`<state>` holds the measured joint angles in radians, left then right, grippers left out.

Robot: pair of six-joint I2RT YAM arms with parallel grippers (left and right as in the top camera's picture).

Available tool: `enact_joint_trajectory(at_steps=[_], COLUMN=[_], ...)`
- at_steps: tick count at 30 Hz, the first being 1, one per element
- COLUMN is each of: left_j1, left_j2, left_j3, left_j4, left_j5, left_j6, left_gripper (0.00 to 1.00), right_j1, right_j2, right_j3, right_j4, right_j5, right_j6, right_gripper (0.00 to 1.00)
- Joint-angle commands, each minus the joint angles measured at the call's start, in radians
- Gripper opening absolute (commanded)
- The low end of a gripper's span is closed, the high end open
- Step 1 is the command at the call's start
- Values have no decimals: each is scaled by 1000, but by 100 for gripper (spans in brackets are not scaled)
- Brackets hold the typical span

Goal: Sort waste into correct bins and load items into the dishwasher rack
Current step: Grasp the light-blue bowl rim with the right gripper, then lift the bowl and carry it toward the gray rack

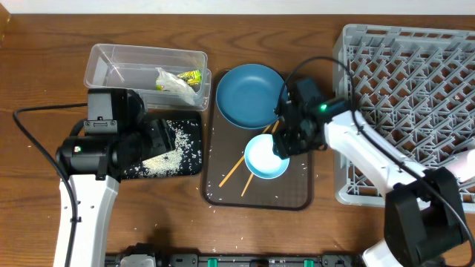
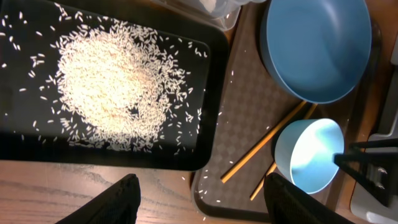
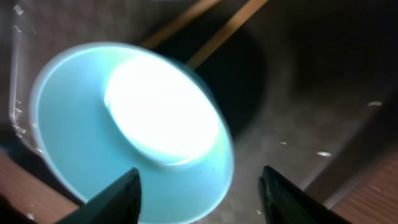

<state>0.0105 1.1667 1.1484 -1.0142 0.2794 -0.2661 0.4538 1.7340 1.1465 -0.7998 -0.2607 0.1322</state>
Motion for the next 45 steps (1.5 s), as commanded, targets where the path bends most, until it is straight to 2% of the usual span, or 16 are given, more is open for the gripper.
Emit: enact_joint_trajectory(at_steps=[1, 4, 5, 8, 9, 15, 21, 26, 29, 32, 39, 42, 45], left_j1=[4, 4, 4, 4, 4, 4, 4, 4, 4, 4, 4, 4, 4], left_j2=[2, 2, 2, 2, 2, 2, 2, 2, 2, 2, 2, 2, 2], left_j3=[2, 2, 2, 2, 2, 2, 2, 2, 2, 2, 2, 2, 2], left_j4=[-3, -3, -3, -6, -6, -6, -6, -6, -6, -5, -6, -7, -6], left_j5=[-4, -4, -4, -4, -4, -4, -4, -4, -4, -4, -4, -4, -4], left_j6=[-2, -2, -2, -2, -2, -2, -2, -2, -2, -2, -2, -2, -2], left_gripper=[66, 66, 66, 66, 66, 66, 66, 66, 66, 66, 66, 66, 66], right_j1=[13, 13, 13, 13, 13, -18, -139, -253, -325, -402, -592, -666, -731], right_j2=[7, 7, 7, 7, 7, -16, -132, -247, -301, -315, -229, -146, -37], right_j3=[-65, -110, -121, -130, -130, -51, 168, 280, 293, 293, 293, 293, 293], right_j4=[59, 109, 119, 132, 135, 53, -134, -98, 0, 134, 489, 669, 904], right_j5=[26, 60, 66, 70, 70, 77, 195, 403, 593, 775, 1131, 1286, 1458], right_j6=[77, 119, 131, 142, 141, 101, 8, -56, -66, -141, -247, -343, -534], right_gripper=[47, 43, 37, 8, 1, 1, 1, 1, 1, 1, 1, 1, 1])
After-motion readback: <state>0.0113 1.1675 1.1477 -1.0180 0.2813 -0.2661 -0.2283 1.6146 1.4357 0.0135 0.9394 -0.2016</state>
